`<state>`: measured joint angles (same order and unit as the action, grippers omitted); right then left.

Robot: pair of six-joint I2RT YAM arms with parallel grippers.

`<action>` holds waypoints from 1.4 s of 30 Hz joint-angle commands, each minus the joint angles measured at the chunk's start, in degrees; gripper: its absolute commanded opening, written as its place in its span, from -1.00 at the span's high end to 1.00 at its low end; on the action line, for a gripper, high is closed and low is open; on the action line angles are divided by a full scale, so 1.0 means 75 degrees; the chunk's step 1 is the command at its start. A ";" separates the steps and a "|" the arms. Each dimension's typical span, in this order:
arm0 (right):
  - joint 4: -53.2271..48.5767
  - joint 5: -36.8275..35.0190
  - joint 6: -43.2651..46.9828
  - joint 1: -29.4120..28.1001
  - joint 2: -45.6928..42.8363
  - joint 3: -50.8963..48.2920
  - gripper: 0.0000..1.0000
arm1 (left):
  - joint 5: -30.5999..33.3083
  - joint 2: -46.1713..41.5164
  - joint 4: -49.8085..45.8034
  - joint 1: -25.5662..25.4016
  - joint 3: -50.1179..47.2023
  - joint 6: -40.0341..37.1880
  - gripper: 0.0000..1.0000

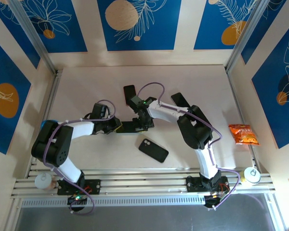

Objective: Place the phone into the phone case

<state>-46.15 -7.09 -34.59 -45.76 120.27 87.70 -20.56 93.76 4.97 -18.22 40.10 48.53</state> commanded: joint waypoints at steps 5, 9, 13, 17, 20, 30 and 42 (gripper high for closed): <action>0.0610 0.1194 0.0051 -0.0598 0.1751 -0.1985 1.00 | 0.0988 0.0396 0.0015 0.0038 -0.0197 -0.0231 0.70; 0.0669 0.1215 -0.0038 -0.0791 0.1944 -0.2032 1.00 | 0.0985 0.0399 -0.0067 0.0044 -0.0167 -0.0260 0.70; 0.0659 0.1240 -0.0118 -0.0997 0.2076 -0.2085 1.00 | 0.0907 0.0452 0.0092 0.0022 -0.0206 -0.0217 0.70; 0.0682 0.1231 -0.0123 -0.1025 0.2164 -0.2222 1.00 | 0.0895 0.0490 0.0364 0.0026 -0.0362 -0.0167 0.70; 0.0623 0.1071 -0.0055 -0.0915 0.1963 -0.2235 1.00 | 0.0911 0.0468 0.0503 0.0027 -0.0485 -0.0181 0.70; 0.0739 0.1437 -0.0128 -0.0676 0.2079 -0.2237 1.00 | 0.0936 0.0289 0.0556 0.0015 -0.0681 -0.0211 0.70; 0.1067 0.1608 -0.0321 -0.0842 0.2394 -0.2623 1.00 | 0.0995 0.0413 0.0636 0.0025 -0.0787 -0.0251 0.70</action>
<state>-37.41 -7.27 -35.92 -46.52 117.69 80.64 -19.84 92.75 11.64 -18.22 36.45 47.97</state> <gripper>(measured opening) 0.042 0.149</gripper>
